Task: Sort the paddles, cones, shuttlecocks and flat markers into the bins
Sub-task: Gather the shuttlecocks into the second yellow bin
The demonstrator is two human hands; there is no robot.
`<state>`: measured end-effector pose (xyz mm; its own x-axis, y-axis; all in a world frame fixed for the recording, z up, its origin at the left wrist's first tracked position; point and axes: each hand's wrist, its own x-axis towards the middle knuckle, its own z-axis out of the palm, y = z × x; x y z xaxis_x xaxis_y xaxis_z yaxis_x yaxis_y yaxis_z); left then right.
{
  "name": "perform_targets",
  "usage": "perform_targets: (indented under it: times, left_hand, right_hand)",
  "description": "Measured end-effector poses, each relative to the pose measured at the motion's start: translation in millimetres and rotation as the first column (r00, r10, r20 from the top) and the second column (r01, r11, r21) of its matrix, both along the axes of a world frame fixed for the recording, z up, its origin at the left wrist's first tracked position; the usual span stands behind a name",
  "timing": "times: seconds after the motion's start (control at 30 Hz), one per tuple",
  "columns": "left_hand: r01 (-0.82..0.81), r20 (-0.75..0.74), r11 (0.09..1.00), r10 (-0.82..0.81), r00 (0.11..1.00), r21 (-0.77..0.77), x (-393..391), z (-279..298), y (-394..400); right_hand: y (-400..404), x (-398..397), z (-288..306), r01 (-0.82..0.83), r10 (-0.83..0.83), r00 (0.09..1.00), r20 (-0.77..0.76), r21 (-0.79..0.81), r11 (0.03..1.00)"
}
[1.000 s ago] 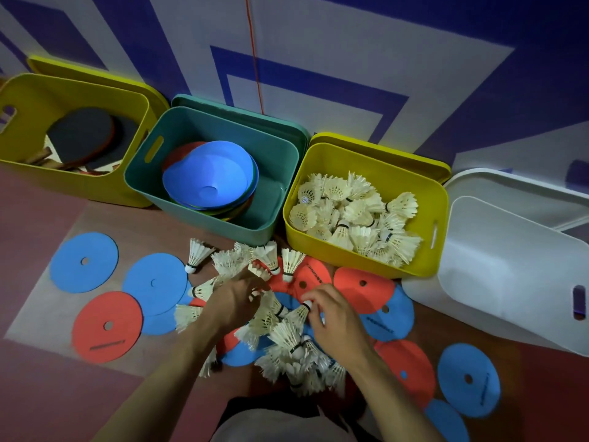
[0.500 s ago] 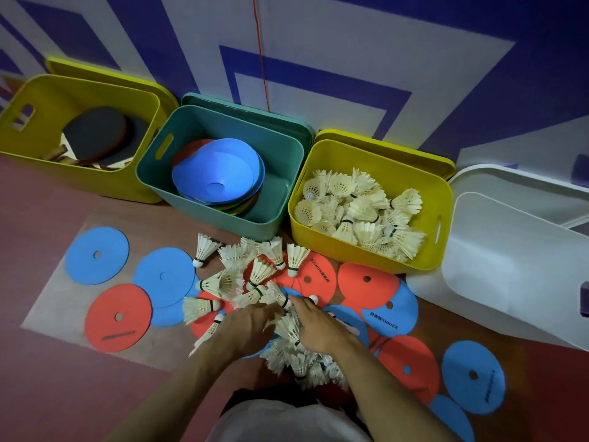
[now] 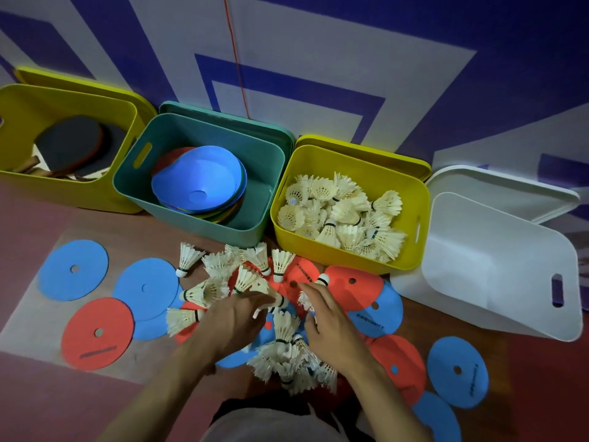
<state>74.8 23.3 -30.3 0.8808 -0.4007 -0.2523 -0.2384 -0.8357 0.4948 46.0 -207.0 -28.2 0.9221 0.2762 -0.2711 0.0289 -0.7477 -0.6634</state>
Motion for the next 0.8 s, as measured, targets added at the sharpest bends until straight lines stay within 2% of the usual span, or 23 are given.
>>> perform_targets:
  times: [0.17,0.33,0.43,0.53,0.7,0.8]
  left_hand:
    - [0.003,0.014,0.988,-0.001,1.0,-0.155,21,53,-10]
    - [0.08,0.132,0.956,-0.044,0.99,-0.282,54,93,-33]
    - [0.117,0.165,0.941,-0.067,0.984,-0.317,85,91,-48]
    - [0.116,0.17,0.945,-0.066,0.983,-0.305,114,82,-63]
    - [0.064,0.152,0.972,-0.029,0.988,-0.227,142,69,-79]
    - [0.047,0.131,0.971,-0.016,0.991,-0.235,141,66,-83]
  right_hand:
    - [-7,-1,49,0.036,-0.046,0.991,0.127,0.082,0.996]
    - [-36,20,84,0.191,-0.228,0.939,0.259,0.161,0.968]
    - [-60,45,77,0.286,-0.309,0.901,0.305,0.117,0.951]
    - [-78,68,61,0.291,-0.28,0.895,0.348,0.021,0.956]
    - [-80,98,51,0.243,-0.213,0.934,0.285,-0.072,0.967]
    - [-79,119,43,0.25,-0.229,0.951,0.207,-0.079,0.965]
